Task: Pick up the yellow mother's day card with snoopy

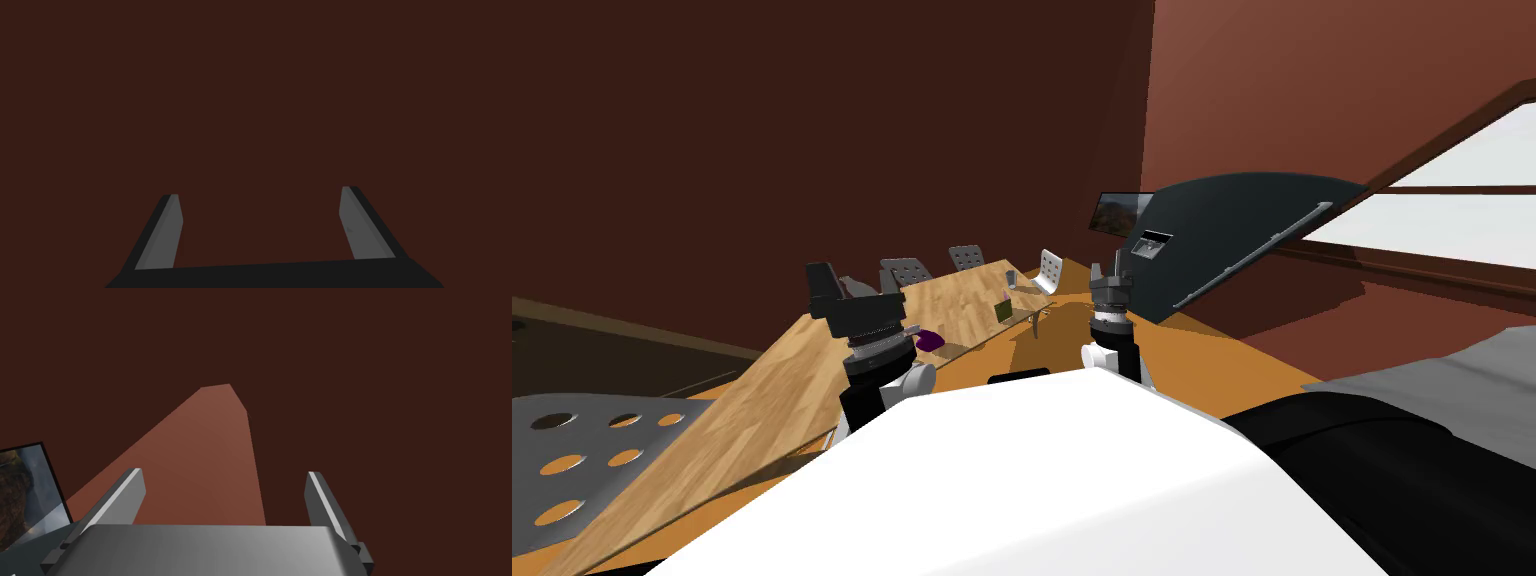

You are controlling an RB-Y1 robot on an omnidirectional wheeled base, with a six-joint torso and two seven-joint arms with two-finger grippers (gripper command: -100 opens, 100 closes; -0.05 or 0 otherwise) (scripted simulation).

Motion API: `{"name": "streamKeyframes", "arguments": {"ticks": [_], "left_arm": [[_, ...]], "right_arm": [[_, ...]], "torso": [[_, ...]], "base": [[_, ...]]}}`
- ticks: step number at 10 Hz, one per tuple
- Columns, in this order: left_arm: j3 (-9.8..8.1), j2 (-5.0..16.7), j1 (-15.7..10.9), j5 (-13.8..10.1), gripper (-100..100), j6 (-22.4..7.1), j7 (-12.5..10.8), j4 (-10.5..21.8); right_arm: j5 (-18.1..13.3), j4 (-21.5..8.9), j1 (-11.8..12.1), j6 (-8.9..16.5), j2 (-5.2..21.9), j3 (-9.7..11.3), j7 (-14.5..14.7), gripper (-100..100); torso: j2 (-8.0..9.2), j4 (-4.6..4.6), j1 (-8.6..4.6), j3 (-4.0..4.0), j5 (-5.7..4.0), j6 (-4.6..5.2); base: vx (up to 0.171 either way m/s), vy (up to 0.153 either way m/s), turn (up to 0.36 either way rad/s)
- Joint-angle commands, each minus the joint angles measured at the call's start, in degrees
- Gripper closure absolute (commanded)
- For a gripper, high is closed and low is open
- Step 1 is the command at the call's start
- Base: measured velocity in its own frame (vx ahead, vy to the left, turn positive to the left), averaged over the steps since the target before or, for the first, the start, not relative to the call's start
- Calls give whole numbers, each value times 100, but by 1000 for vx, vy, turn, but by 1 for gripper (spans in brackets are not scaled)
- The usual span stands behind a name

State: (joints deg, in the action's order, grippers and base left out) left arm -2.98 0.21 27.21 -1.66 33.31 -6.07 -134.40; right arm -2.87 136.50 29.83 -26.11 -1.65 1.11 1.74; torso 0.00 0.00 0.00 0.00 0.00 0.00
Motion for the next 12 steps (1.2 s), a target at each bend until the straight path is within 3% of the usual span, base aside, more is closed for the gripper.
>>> {"name": "streamKeyframes", "arguments": {"ticks": [1, 4, 8, 11, 12], "left_arm": [[73, 170, -35, 20, -100, 80, 145, 230], [182, 388, -101, 52, -100, 213, 409, 643], [356, 712, -241, 113, -100, 461, 949, 1395], [400, 796, -285, 130, -100, 532, 1114, 1734], [444, 881, -331, 148, -100, 607, 1289, 1949]], "right_arm": [[0, 0, 0, 0, 0, 0, 0, 0], [0, 0, 0, 0, 1, 0, 0, 0], [0, 0, -1, 0, 0, 0, 0, 0], [0, 0, 0, 0, 0, 0, 0, 0], [0, 0, 0, 0, 0, 0, 0, 0]], "torso": [[0, 0, 0, 0, 0, 0], [-1, 0, 21, 0, 5, 2], [5, 1, 17, 2, 4, 2], [5, 1, 13, 3, 3, 1], [4, 1, 10, 3, 2, -2]], "base": [[-1, 26, -142], [-4, 47, -131], [-17, 40, -161], [-17, 28, -115], [-14, 21, -164]]}}
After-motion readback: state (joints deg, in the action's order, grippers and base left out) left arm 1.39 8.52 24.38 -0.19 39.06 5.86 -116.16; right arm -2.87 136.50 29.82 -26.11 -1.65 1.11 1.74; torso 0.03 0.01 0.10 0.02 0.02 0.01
